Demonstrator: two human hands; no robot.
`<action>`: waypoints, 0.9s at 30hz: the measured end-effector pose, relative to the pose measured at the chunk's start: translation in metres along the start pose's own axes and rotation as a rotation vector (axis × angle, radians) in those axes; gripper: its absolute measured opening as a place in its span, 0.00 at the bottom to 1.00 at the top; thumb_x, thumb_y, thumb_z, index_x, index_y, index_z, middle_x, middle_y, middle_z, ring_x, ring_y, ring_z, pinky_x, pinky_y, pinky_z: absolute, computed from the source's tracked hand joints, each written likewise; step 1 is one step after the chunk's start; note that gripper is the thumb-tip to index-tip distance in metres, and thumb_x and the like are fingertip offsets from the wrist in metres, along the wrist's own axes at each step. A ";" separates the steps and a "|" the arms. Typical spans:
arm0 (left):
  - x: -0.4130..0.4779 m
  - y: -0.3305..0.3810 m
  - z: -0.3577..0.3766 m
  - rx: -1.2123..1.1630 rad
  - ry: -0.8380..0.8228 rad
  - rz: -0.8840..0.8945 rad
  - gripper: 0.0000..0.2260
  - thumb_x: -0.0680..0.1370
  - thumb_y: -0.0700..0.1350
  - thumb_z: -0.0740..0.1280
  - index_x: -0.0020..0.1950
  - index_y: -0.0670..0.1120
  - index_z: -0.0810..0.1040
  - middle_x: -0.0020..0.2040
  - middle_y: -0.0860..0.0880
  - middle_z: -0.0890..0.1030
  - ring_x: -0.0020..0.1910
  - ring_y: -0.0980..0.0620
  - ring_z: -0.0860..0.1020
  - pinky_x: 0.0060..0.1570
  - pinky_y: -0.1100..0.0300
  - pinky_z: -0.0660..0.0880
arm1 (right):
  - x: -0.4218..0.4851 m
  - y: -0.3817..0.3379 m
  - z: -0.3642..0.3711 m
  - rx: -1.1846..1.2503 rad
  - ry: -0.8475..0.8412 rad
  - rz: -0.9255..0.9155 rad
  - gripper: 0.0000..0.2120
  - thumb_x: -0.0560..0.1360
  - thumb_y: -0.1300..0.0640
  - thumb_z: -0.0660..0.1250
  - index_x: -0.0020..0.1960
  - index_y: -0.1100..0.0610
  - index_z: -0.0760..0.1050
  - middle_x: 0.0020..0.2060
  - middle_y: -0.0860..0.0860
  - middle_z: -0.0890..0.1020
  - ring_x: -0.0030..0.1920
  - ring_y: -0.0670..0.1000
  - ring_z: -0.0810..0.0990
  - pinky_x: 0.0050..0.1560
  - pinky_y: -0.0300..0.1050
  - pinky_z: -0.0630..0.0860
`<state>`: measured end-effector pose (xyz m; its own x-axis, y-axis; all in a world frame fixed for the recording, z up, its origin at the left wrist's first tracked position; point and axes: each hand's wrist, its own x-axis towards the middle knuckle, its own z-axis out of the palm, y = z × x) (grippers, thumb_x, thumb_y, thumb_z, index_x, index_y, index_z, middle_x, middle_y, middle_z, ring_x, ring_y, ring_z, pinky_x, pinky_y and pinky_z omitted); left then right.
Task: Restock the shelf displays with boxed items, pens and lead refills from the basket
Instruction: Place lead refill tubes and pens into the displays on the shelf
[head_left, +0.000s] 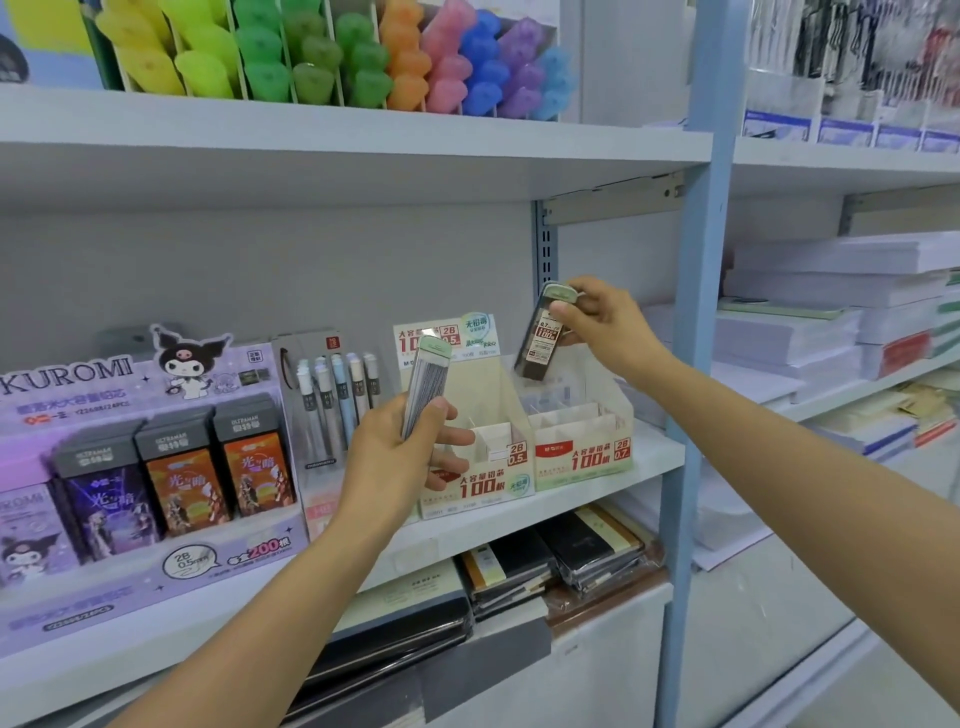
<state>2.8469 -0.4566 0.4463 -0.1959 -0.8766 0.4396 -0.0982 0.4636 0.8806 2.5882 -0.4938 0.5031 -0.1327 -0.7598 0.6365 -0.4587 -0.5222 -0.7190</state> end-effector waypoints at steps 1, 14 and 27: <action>0.000 0.000 0.000 0.001 0.001 0.000 0.08 0.82 0.47 0.61 0.50 0.46 0.78 0.39 0.50 0.86 0.34 0.49 0.84 0.29 0.62 0.78 | 0.002 0.000 0.000 -0.001 -0.017 0.003 0.06 0.79 0.60 0.64 0.55 0.60 0.74 0.46 0.53 0.84 0.47 0.47 0.84 0.46 0.42 0.82; -0.001 0.007 0.000 -0.077 -0.066 -0.045 0.08 0.82 0.46 0.62 0.53 0.44 0.78 0.41 0.47 0.86 0.36 0.47 0.84 0.30 0.63 0.78 | -0.003 0.009 0.029 -0.252 -0.320 0.121 0.09 0.77 0.60 0.67 0.57 0.56 0.73 0.45 0.53 0.81 0.45 0.52 0.84 0.40 0.39 0.81; -0.002 0.005 0.005 -0.151 -0.183 -0.051 0.08 0.80 0.45 0.64 0.53 0.44 0.80 0.40 0.45 0.85 0.31 0.51 0.82 0.30 0.62 0.78 | -0.031 -0.034 0.036 0.106 -0.141 0.060 0.15 0.77 0.49 0.67 0.59 0.55 0.77 0.48 0.51 0.81 0.29 0.43 0.74 0.29 0.34 0.72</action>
<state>2.8418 -0.4512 0.4492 -0.3697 -0.8536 0.3670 0.0315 0.3832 0.9231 2.6394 -0.4668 0.4978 -0.0292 -0.8339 0.5511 -0.3574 -0.5062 -0.7849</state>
